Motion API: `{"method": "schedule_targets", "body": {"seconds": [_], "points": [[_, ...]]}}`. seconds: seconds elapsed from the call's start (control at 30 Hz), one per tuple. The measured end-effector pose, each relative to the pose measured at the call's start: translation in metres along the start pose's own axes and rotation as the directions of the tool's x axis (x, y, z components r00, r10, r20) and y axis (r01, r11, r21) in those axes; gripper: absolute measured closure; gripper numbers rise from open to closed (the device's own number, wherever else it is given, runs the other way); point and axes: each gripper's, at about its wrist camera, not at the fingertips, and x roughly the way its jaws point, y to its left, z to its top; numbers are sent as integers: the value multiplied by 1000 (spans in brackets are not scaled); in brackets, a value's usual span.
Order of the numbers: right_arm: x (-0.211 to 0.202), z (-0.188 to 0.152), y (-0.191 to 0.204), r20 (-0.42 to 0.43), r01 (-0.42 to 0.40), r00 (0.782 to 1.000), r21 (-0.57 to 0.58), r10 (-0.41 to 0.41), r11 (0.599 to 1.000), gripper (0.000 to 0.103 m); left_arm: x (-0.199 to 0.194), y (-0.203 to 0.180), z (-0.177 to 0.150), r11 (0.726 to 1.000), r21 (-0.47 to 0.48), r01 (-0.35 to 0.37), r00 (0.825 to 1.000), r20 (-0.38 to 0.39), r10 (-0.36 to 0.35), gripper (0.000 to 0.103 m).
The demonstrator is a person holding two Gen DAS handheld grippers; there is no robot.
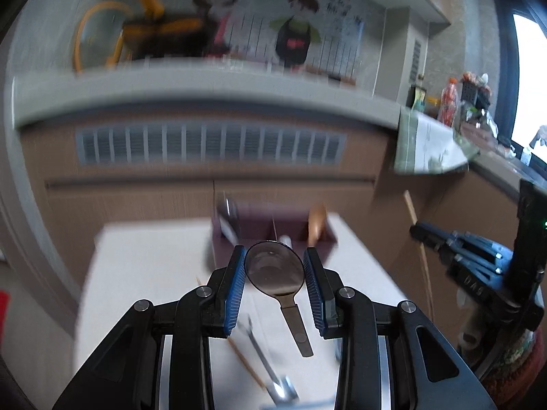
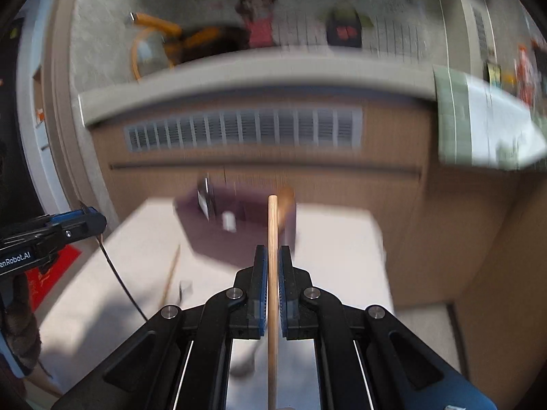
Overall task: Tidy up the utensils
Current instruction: 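Lift the grey spoon and the chopstick up toward the maroon holder, then drop the grey spoon and chopstick into the maroon holder, opening both tools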
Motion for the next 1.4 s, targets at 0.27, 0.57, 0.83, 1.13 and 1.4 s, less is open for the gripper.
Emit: {"method": "schedule_targets", "body": {"seconds": [0.27, 0.57, 0.83, 1.13, 1.4], "points": [[-11, 137, 3, 379, -77, 923, 12, 67, 997, 98, 7, 28, 109, 999, 45, -31, 988, 149, 24, 68], [76, 151, 6, 399, -74, 916, 56, 46, 996, 98, 92, 59, 113, 999, 46, 6, 999, 51, -9, 68], [149, 123, 8, 286, -65, 957, 74, 41, 995, 98, 159, 73, 85, 999, -5, 49, 997, -64, -50, 68], [174, 85, -2, 196, -42, 980, 80, 25, 996, 97, 192, 64, 57, 990, -66, 129, 979, -151, -137, 65], [152, 51, -16, 66, -81, 995, 101, 75, 992, 94, 158, 63, 42, 979, -119, 166, 978, -111, -179, 43]]}}
